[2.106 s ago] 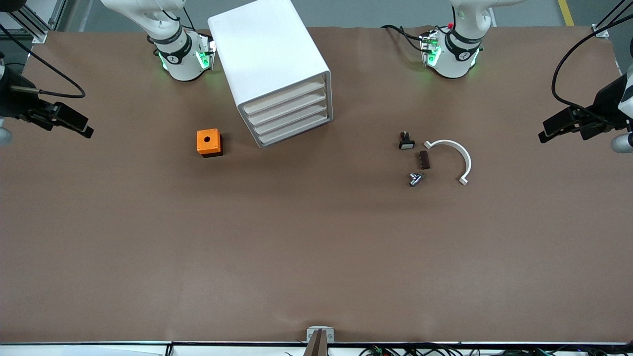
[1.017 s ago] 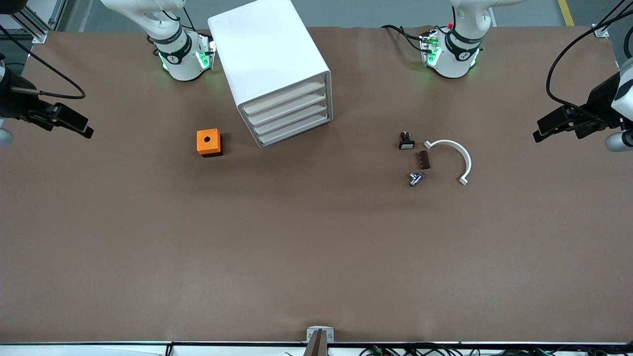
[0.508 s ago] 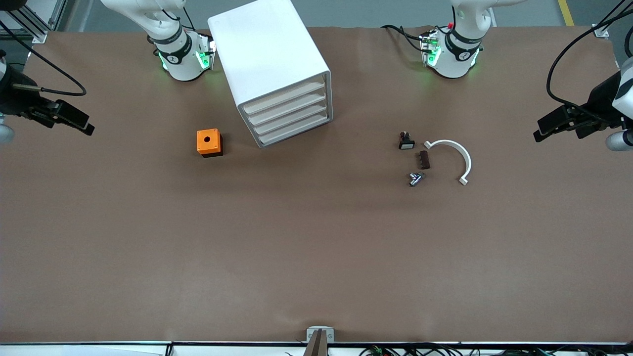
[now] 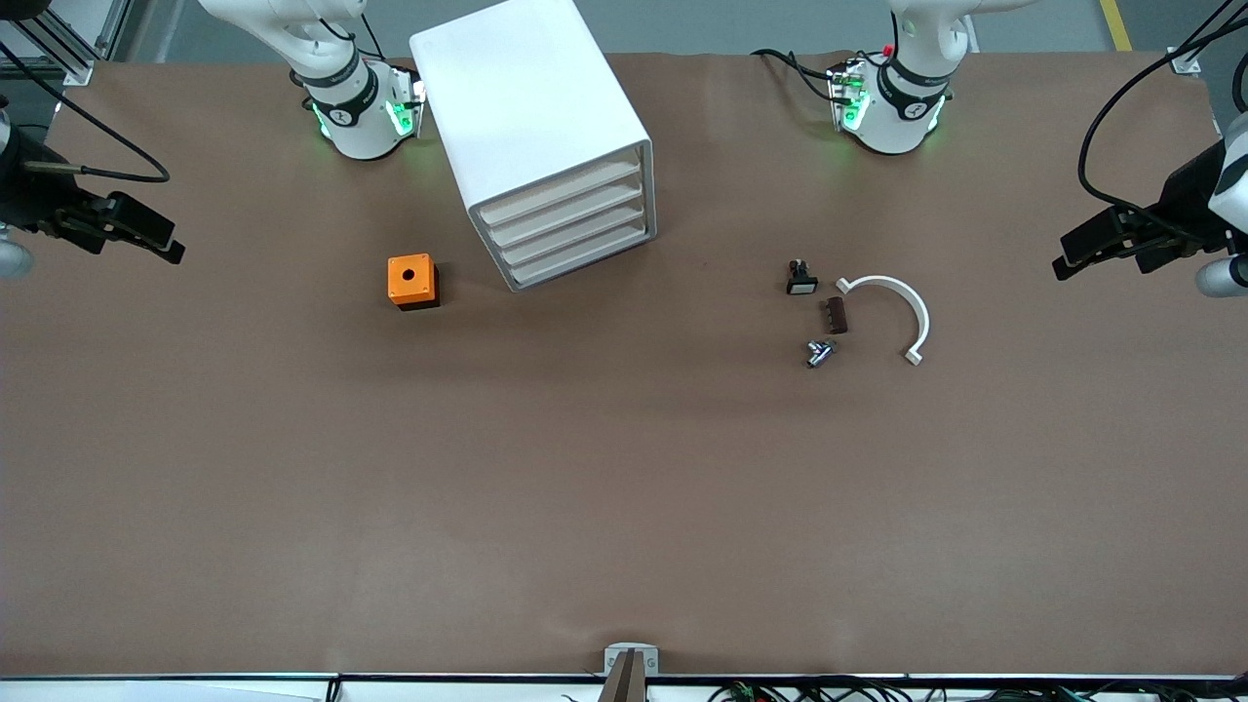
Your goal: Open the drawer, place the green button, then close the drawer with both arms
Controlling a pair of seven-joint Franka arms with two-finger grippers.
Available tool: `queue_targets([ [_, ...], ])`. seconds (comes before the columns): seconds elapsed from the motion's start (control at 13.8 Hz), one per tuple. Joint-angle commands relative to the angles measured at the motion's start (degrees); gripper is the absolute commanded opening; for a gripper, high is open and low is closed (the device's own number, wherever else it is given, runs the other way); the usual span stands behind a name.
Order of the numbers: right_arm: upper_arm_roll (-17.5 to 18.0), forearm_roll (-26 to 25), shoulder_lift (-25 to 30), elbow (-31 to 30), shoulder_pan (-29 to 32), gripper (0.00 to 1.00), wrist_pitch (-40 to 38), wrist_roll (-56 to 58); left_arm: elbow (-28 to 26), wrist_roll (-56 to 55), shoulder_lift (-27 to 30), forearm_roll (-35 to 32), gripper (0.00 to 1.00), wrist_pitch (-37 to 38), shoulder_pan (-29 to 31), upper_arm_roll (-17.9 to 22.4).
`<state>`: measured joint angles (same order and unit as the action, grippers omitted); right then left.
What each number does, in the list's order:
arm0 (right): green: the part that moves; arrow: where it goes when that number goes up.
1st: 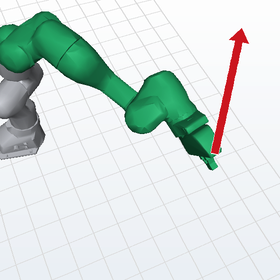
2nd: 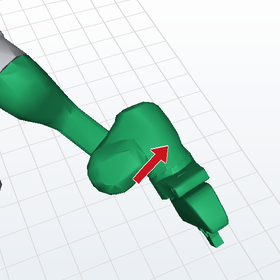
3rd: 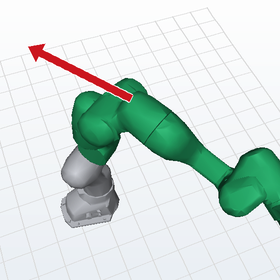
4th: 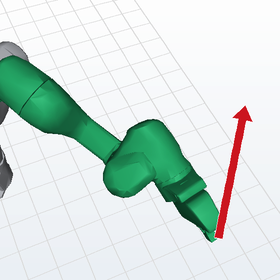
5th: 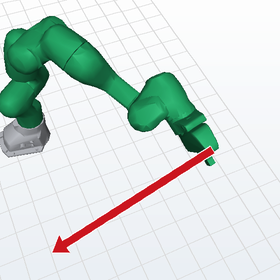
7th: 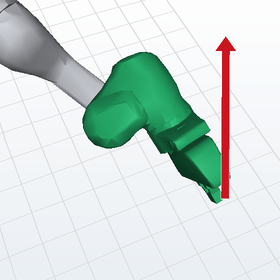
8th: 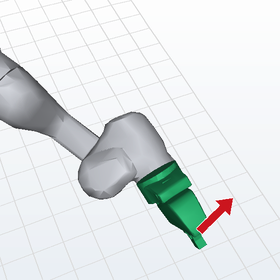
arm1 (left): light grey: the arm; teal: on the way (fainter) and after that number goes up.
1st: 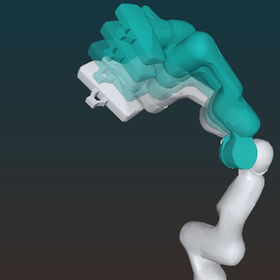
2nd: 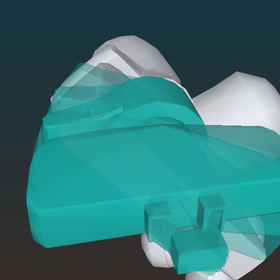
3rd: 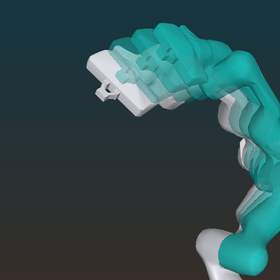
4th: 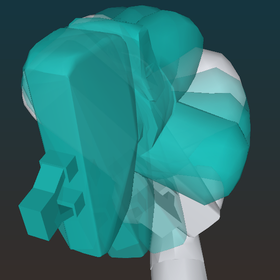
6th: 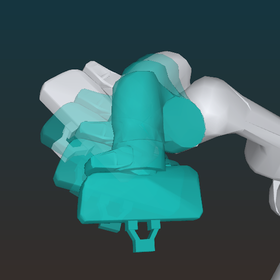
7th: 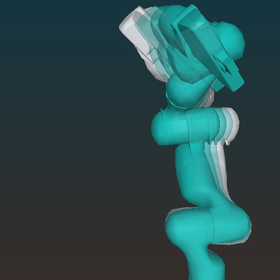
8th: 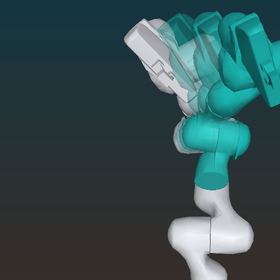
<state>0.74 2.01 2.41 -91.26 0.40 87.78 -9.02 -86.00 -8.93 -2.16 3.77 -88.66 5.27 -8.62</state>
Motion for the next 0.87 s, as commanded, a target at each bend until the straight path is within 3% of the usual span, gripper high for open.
queue_targets([
  [0.0, 0.3, -1.5, 1.6, -1.5, 0.7, 1.00, 0.5, 2.7, 0.7, -0.7, 0.1, -1.3, 0.99, 0.6, -0.3, -0.3],
  [0.51, 0.4, -1.4, 1.6, -1.5, 0.7, 1.00, 0.6, 4.4, 0.7, -0.9, 0.3, -4.6, 0.99, 0.6, -4.7, 1.0],
  [0.8, 0.3, -0.8, 1.6, -1.5, 0.7, 1.00, 1.3, 6.7, 0.7, -0.8, 0.3, -4.2, 0.99, 0.6, -6.6, 3.9],
])
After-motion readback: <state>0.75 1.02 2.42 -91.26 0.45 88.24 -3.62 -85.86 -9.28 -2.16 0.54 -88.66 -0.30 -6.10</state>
